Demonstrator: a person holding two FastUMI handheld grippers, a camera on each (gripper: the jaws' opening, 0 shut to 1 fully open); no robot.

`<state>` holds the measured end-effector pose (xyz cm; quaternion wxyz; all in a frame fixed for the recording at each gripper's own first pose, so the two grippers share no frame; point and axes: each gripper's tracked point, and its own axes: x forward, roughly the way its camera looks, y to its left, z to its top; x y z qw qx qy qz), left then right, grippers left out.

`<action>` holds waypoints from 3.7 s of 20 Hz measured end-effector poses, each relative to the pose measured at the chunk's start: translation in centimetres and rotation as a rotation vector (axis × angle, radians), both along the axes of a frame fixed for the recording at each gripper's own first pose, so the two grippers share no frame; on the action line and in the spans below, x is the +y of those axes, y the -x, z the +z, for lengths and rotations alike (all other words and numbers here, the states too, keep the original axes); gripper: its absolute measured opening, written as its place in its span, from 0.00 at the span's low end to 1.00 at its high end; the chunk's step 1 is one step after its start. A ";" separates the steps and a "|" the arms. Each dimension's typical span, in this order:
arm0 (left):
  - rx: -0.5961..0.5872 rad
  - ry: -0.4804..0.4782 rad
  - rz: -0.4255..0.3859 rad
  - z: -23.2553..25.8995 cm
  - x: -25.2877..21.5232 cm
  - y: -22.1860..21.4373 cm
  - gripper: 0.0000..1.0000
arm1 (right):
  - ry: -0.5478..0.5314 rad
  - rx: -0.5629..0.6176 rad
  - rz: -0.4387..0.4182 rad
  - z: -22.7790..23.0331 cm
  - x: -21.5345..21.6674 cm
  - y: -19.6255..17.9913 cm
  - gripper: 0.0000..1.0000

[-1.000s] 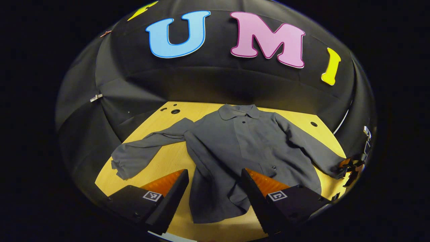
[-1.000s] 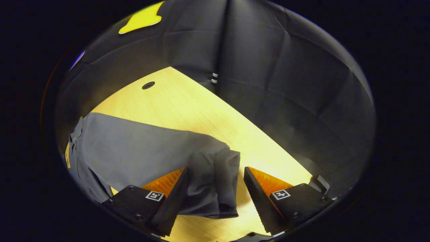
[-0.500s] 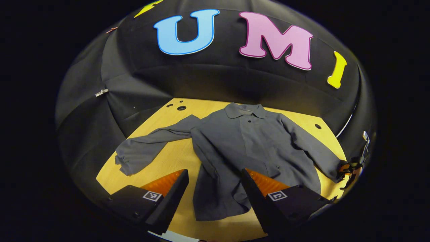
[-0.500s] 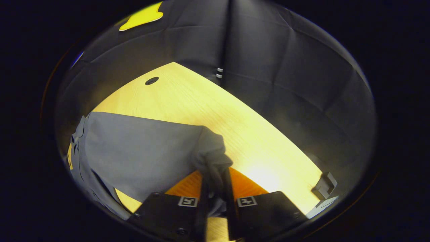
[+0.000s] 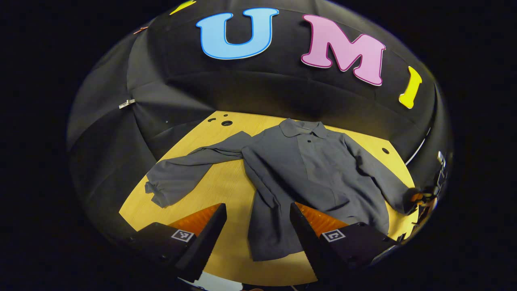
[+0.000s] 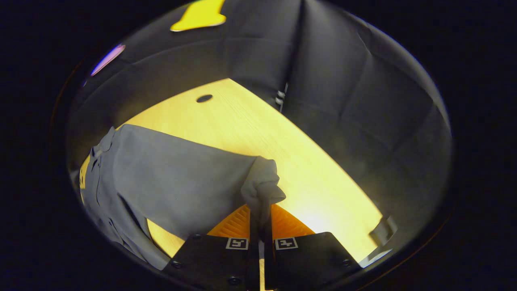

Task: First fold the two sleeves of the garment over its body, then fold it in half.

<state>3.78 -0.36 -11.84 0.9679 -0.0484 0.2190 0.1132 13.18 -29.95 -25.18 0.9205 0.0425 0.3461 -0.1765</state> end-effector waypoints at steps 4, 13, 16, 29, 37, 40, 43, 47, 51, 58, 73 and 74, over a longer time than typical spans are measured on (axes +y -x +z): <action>0.012 0.005 -0.028 -1.3 0.6 0.3 0.99 | 0.027 -0.075 0.123 5.3 5.7 -2.2 0.09; 0.004 0.074 0.020 -2.3 3.0 1.6 0.99 | 0.027 -0.232 0.366 13.9 20.4 -9.6 0.09; 0.006 0.109 0.070 -2.9 4.6 2.2 0.99 | -0.006 -0.255 0.436 14.9 26.2 -11.9 0.09; 0.059 0.184 0.188 -5.4 9.9 3.5 0.99 | -0.281 -0.236 0.526 12.8 42.8 -14.1 0.09; 0.066 0.193 0.133 -5.7 9.4 1.6 0.99 | -0.175 -0.289 0.499 15.8 38.1 -10.4 0.09; 0.063 0.187 0.080 -5.7 8.6 0.5 0.99 | -0.134 -0.338 0.463 18.5 35.1 -8.4 0.09; 0.058 0.180 0.031 -5.4 7.8 -0.4 0.99 | -0.159 -0.393 0.425 21.5 34.4 -6.7 0.09; 0.052 0.195 -0.012 -5.4 7.3 -0.9 0.97 | -0.178 -0.456 0.421 24.7 35.4 -3.8 0.09; 0.037 0.190 -0.049 -5.3 7.7 -0.8 0.99 | -0.205 -0.459 0.452 25.3 38.2 -2.8 0.09; 0.035 0.188 -0.004 -6.3 10.8 0.6 0.99 | -0.422 -0.372 0.471 19.4 47.2 -6.8 0.08; 0.068 0.202 0.175 -10.1 17.7 2.4 0.99 | -0.759 -0.138 0.388 4.5 58.6 -9.6 0.71; 0.061 0.198 0.184 -9.9 18.1 2.2 0.99 | -0.736 -0.145 0.396 4.8 57.9 -9.4 0.86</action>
